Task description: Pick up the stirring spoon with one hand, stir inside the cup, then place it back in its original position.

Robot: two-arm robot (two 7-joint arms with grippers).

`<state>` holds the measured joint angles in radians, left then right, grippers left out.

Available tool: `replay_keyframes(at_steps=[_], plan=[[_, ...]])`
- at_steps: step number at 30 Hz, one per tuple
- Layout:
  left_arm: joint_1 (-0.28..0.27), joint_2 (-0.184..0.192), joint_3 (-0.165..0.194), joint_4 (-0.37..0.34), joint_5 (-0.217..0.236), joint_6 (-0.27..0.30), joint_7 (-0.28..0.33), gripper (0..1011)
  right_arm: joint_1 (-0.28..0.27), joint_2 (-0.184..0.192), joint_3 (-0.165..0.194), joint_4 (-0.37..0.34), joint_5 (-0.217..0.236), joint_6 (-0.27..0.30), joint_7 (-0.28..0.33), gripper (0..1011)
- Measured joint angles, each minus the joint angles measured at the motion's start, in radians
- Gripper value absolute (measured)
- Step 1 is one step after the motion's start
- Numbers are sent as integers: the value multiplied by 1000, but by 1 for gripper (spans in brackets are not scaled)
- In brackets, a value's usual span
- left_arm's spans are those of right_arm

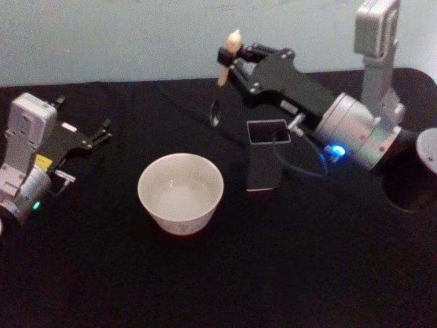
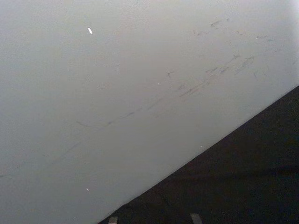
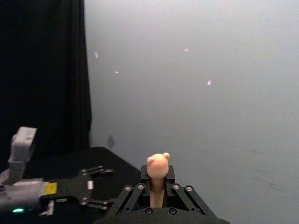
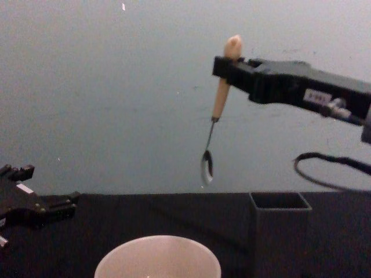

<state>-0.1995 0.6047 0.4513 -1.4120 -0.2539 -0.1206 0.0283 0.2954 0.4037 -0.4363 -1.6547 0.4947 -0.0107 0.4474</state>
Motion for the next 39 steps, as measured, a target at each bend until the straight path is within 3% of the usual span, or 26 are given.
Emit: replay_keyframes(at_steps=[13,27,39], plan=[[0,0,0,0,0,0,0,1001,-33,-27,-51,32,-12,-61,59,173],[0,0,0,0,0,0,0,1001,-57,-11,-91,63,-21,-72,108,173],[0,0,0,0,0,0,0,1001,-58,-11,-103,91,-42,-79,112,173]])
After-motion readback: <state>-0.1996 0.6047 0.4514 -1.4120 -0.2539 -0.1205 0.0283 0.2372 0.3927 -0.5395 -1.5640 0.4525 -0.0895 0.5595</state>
